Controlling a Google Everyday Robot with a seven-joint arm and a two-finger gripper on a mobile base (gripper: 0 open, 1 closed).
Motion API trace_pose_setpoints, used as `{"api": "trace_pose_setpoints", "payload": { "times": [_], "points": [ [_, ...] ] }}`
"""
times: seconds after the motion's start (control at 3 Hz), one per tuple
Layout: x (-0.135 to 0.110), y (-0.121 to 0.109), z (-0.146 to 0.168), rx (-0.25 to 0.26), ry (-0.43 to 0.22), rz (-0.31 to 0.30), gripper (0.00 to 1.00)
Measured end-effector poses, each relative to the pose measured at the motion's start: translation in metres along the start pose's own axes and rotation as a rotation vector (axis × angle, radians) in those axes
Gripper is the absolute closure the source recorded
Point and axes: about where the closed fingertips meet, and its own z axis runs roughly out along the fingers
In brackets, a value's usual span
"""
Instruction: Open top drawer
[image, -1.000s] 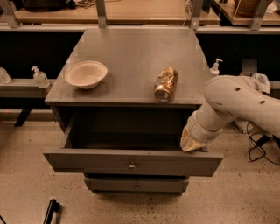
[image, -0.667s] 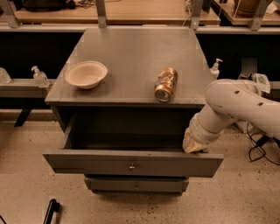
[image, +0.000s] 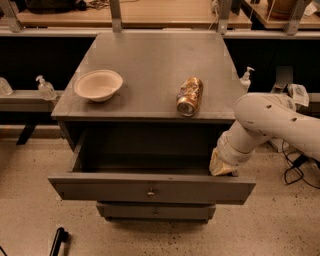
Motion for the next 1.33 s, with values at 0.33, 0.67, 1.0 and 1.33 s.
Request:
{"api": "trace_pose_setpoints", "payload": {
  "times": [0.33, 0.67, 1.0, 1.33],
  "points": [
    [-0.004, 0.010, -0.009, -0.034, -0.016, 0.017, 1.00],
    [0.000, 0.032, -0.032, -0.073, -0.009, 0.055, 1.00],
    [0.006, 0.046, -0.048, -0.093, -0.007, 0.083, 1.00],
    [0.009, 0.053, -0.053, -0.108, -0.006, 0.095, 1.00]
  ]
}}
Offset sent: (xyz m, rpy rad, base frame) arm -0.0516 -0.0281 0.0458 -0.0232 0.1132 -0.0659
